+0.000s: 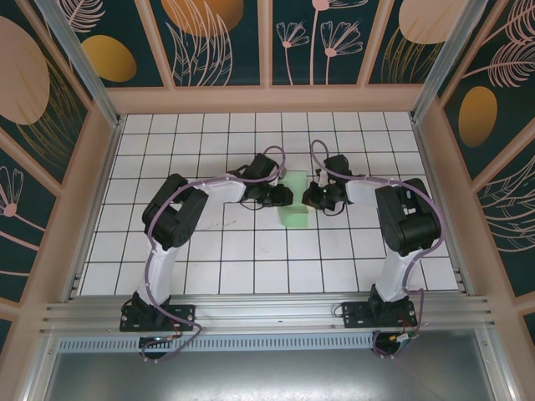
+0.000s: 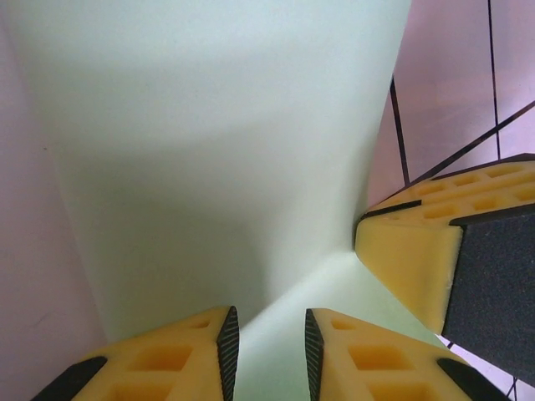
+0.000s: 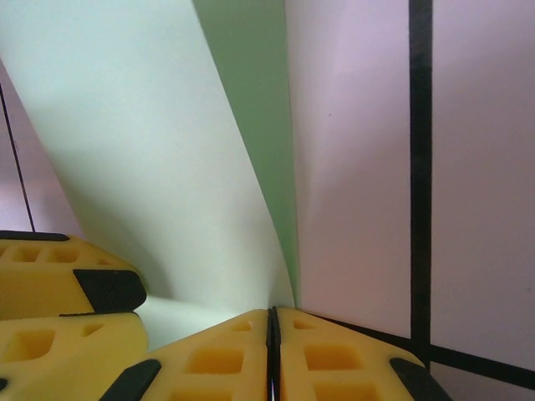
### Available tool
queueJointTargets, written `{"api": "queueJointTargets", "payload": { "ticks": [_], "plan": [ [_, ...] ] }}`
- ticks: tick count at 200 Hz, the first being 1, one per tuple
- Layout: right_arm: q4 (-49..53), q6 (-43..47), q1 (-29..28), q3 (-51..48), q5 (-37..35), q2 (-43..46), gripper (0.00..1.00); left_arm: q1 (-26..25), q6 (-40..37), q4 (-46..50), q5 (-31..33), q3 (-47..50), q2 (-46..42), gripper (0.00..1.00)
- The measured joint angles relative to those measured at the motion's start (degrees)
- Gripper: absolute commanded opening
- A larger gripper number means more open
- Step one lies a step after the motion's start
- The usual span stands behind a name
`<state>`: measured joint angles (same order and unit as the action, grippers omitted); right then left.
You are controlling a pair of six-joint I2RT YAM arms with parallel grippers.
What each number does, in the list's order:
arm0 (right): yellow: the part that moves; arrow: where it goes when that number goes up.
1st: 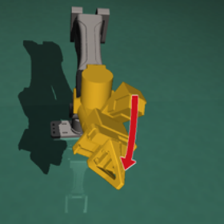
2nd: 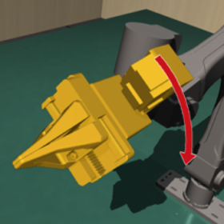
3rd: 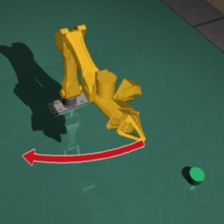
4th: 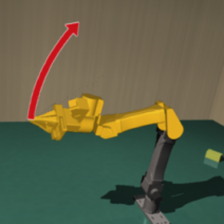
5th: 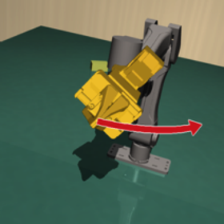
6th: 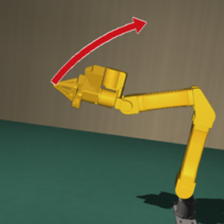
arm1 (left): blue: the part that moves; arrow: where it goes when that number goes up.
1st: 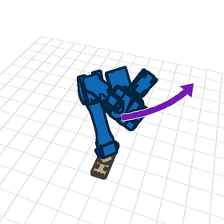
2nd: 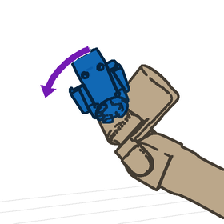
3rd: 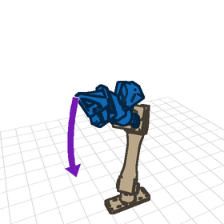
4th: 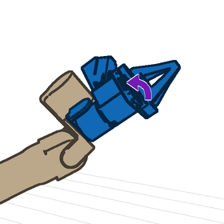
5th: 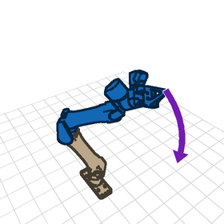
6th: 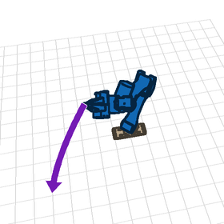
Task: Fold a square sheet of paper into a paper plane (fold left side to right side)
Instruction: First fold the square sheet of paper in half at the center of the table.
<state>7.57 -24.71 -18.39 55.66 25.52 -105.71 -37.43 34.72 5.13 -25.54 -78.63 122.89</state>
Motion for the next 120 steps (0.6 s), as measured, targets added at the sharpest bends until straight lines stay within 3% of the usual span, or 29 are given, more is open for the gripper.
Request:
{"api": "queueJointTargets", "payload": {
  "ticks": [120],
  "plan": [
    [0.20,0.39,-0.09,0.24,0.00,-0.11,0.12,4.42,-0.66,-2.47,1.68,7.39,-8.72,0.24]
  ]
}}
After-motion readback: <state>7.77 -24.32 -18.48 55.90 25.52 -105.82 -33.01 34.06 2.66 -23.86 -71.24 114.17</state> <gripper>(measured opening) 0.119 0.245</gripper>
